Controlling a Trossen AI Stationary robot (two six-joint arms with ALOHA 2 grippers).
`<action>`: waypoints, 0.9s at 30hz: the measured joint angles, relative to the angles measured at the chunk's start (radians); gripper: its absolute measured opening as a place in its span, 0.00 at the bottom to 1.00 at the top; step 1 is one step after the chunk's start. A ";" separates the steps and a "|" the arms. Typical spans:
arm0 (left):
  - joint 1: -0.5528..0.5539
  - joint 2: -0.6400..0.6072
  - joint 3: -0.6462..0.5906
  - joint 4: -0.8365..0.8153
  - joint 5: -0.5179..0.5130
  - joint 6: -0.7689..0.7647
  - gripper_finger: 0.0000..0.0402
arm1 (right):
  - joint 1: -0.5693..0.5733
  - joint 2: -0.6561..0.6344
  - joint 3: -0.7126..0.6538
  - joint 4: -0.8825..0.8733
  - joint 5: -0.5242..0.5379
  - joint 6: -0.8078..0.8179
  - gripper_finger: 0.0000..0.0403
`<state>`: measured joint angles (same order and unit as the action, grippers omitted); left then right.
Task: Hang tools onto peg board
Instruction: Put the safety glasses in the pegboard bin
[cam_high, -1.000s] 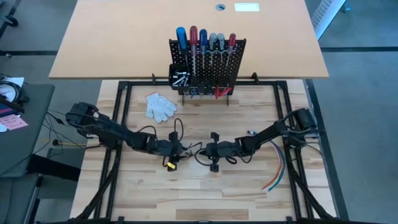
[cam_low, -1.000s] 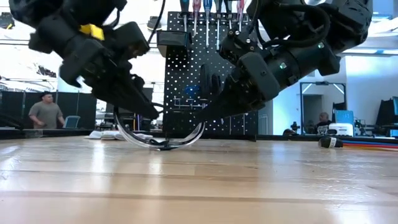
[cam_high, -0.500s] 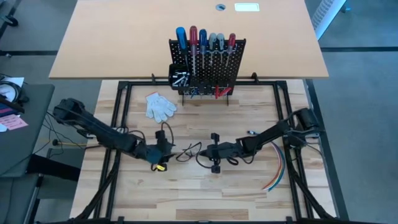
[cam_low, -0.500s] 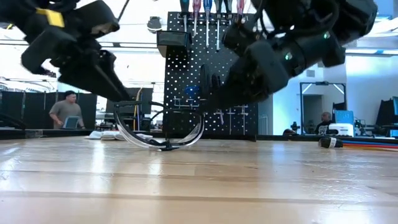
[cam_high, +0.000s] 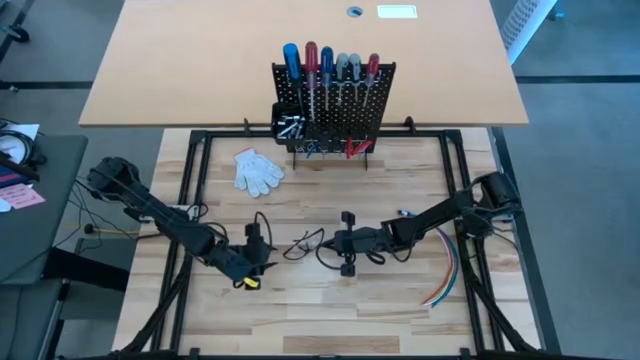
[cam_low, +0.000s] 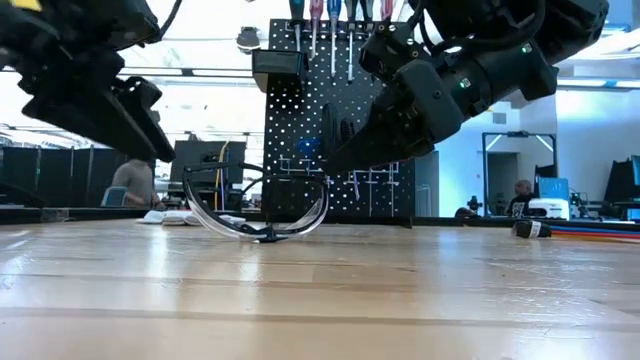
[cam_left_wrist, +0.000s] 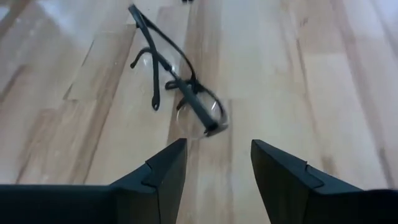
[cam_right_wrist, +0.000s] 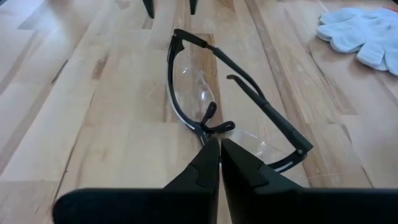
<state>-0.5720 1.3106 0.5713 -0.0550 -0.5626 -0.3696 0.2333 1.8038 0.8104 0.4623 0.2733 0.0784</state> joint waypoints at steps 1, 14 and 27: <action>0.000 0.000 0.000 0.012 -0.001 -0.016 0.43 | 0.001 0.000 0.000 0.000 0.000 0.000 0.06; 0.131 0.042 0.000 0.140 0.096 -0.110 0.43 | 0.002 0.000 0.000 -0.007 -0.001 0.001 0.06; 0.196 0.187 0.013 0.245 0.245 -0.114 0.33 | 0.009 0.001 0.000 -0.016 -0.002 0.002 0.06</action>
<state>-0.3756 1.4979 0.5842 0.1902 -0.3176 -0.4831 0.2424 1.8046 0.8104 0.4461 0.2718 0.0803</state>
